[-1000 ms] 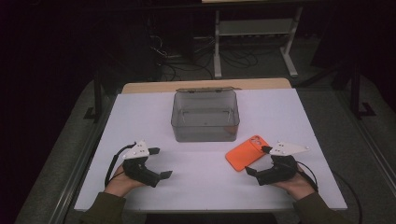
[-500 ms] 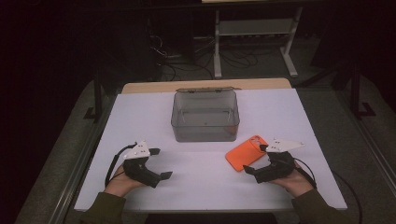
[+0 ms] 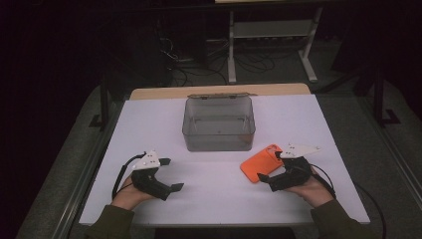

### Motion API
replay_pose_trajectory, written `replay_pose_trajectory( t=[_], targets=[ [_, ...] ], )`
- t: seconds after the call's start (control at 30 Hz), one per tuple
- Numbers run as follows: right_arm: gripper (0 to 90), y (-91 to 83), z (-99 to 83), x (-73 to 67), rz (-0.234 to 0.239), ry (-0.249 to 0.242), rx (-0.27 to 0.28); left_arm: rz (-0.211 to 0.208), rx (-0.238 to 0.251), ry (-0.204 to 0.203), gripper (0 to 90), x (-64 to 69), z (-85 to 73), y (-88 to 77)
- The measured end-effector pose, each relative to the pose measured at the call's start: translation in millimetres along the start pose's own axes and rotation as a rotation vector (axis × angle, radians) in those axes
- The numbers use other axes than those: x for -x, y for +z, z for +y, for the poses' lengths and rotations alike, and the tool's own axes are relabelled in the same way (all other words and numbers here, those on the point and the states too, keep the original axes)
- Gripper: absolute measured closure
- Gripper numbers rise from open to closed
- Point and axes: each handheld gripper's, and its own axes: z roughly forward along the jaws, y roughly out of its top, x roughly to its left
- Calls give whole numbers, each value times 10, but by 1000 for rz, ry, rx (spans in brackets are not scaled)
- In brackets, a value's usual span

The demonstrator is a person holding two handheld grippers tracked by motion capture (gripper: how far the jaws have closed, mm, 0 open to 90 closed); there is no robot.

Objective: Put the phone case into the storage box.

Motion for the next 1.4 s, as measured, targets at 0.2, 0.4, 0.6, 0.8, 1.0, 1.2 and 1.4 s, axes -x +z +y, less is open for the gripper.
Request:
replay_pose_trajectory(
  t=[0.2,0.4,0.6,0.8,1.0,1.2,1.4],
  targets=[
    [0,37,42,5,1,-4,-11,1,-1,1,0,-1,-1,4],
    [0,75,77,8,5,-6,-24,-1,-1,2,0,2,-1,4],
    [0,104,132,8,10,-14,-30,-1,2,-2,0,1,1,-1],
    [0,140,175,14,13,-15,-36,-2,3,-2,0,-2,1,-3],
    [0,168,199,21,16,-10,-44,-2,3,-2,0,-2,1,-2],
    [1,201,237,26,22,-6,-62,-1,2,-1,0,0,1,0],
    [1,232,278,37,22,-13,-73,-1,1,0,0,-2,1,0]
  ],
)
